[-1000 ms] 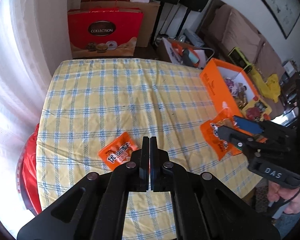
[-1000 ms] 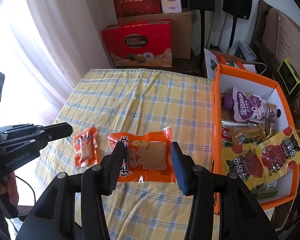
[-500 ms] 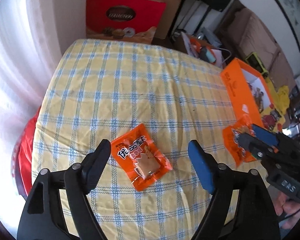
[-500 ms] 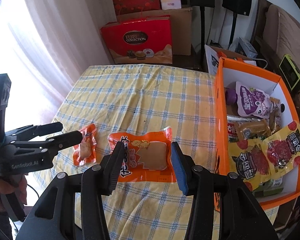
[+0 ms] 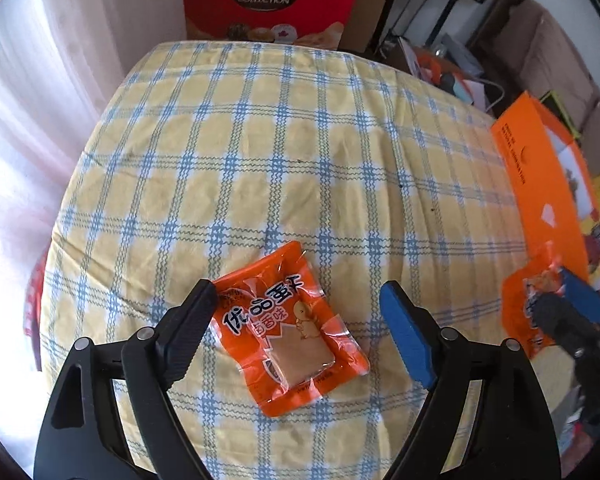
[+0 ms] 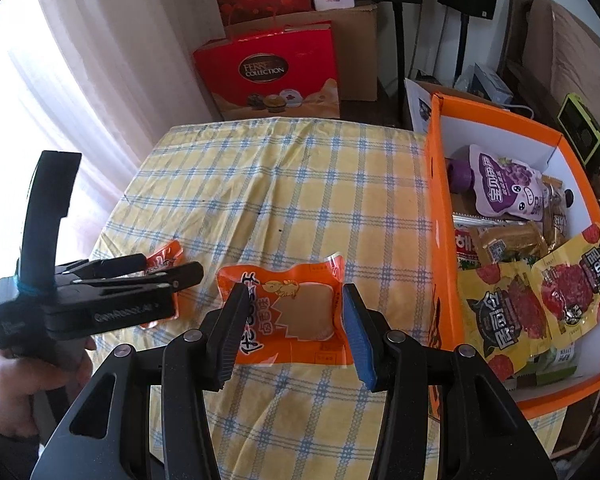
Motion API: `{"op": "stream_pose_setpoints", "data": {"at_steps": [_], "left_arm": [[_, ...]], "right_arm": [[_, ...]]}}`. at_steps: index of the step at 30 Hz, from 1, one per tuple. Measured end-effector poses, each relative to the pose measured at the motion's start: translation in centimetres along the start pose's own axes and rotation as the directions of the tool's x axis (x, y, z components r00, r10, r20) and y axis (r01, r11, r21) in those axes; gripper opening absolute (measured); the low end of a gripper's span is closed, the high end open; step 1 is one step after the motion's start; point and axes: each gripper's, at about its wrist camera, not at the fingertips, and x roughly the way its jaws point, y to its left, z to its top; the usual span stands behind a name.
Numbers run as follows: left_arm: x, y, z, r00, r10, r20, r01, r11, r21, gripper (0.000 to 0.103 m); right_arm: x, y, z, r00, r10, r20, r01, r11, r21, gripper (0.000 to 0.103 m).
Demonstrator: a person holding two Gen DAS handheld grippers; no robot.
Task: Organize objects
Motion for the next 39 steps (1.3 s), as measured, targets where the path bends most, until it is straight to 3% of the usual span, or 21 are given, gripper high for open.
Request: {"op": "stream_pose_setpoints", "data": {"at_steps": [1, 3, 5, 7, 8, 9, 14, 16, 17, 18, 19, 20, 28, 30, 32, 34, 35, 39], "left_arm": [[0.0, -0.2, -0.1, 1.0, 0.016, 0.006, -0.016, 1.0, 0.009, 0.074], [-0.2, -0.6, -0.4, 0.997, 0.062, 0.042, -0.064, 0.997, 0.049, 0.048], [-0.4, -0.6, -0.6, 0.998, 0.038, 0.05, -0.042, 0.997, 0.064, 0.042], [-1.0, -0.4, -0.5, 0.998, 0.024, 0.058, -0.028, 0.997, 0.068, 0.028], [-1.4, -0.2, -0.3, 0.998, -0.004, 0.056, 0.001, 0.998, 0.064, 0.002], [-1.5, -0.2, -0.1, 0.999, -0.005, 0.045, 0.002, 0.998, 0.06, 0.0], [-1.8, 1.0, -0.3, 0.998, -0.06, 0.033, 0.059, 0.998, 0.023, 0.002], [-2.2, 1.6, -0.4, 0.998, -0.052, 0.033, 0.051, 0.999, 0.012, 0.012], [-2.4, 2.1, -0.5, 0.998, -0.054, 0.027, 0.054, 0.999, 0.003, 0.035], [-2.7, 2.6, -0.6, 0.997, -0.076, 0.026, 0.076, 0.997, -0.021, 0.068], [-3.0, 3.1, -0.8, 0.996, -0.085, 0.033, 0.086, 0.995, -0.051, 0.081], [-3.3, 3.4, -0.8, 0.995, -0.093, 0.044, 0.096, 0.993, -0.065, 0.086], [-2.1, 2.6, -1.4, 1.0, -0.007, 0.019, 0.008, 0.999, -0.052, 0.086], [-1.4, 2.4, -1.6, 1.0, -0.012, 0.003, 0.012, 0.999, -0.051, 0.086], [-0.9, 2.2, -1.8, 1.0, -0.004, -0.001, 0.004, 0.999, -0.044, 0.084], [-0.9, 1.9, -2.1, 0.999, 0.022, 0.025, -0.021, 0.999, -0.024, 0.076], [-1.0, 1.7, -2.2, 0.998, 0.041, 0.041, -0.041, 0.999, -0.008, 0.06], [-1.1, 1.4, -2.2, 0.998, 0.039, 0.055, -0.041, 0.999, 0.033, 0.052]], "right_arm": [[0.0, -0.1, 0.0, 1.0, -0.001, 0.001, 0.001, 1.0, 0.002, 0.048], [0.0, -0.2, -0.1, 1.0, 0.0, 0.001, 0.0, 1.0, 0.004, 0.048], [-0.1, -0.3, -0.1, 1.0, 0.0, 0.001, 0.0, 1.0, 0.008, 0.048], [-0.2, -0.4, -0.1, 1.0, -0.002, 0.001, 0.002, 1.0, 0.007, 0.048], [-0.2, -0.4, -0.1, 1.0, -0.002, 0.0, 0.002, 1.0, 0.007, 0.048], [-0.2, -0.5, -0.1, 1.0, -0.002, 0.001, 0.002, 1.0, 0.008, 0.048], [-0.7, -0.5, 0.0, 1.0, -0.002, 0.007, 0.002, 1.0, 0.007, 0.048], [-0.8, -0.5, -0.1, 1.0, -0.002, 0.006, 0.002, 1.0, 0.005, 0.048], [-0.8, -0.5, -0.1, 1.0, -0.001, 0.006, 0.001, 1.0, 0.006, 0.048], [-0.8, -0.5, -0.1, 1.0, 0.0, 0.007, 0.0, 1.0, 0.007, 0.048], [-0.8, -0.5, -0.2, 1.0, 0.0, 0.007, 0.0, 1.0, 0.008, 0.048], [-0.8, -0.5, -0.2, 1.0, 0.0, 0.006, 0.0, 1.0, 0.009, 0.048], [-0.5, -0.5, -0.6, 1.0, 0.002, -0.005, -0.002, 1.0, 0.015, 0.048], [-0.4, -0.5, -0.5, 1.0, 0.005, -0.007, -0.005, 1.0, 0.011, 0.03], [-0.4, -0.7, -0.5, 1.0, 0.011, -0.011, -0.011, 1.0, 0.018, 0.026], [-0.4, -0.7, -0.5, 1.0, 0.004, -0.01, -0.004, 1.0, 0.016, 0.028], [-0.2, -0.7, -0.5, 1.0, 0.004, -0.018, -0.003, 1.0, 0.018, 0.028], [0.2, -0.9, -0.6, 0.999, 0.008, -0.034, -0.007, 1.0, 0.028, 0.028]]}}
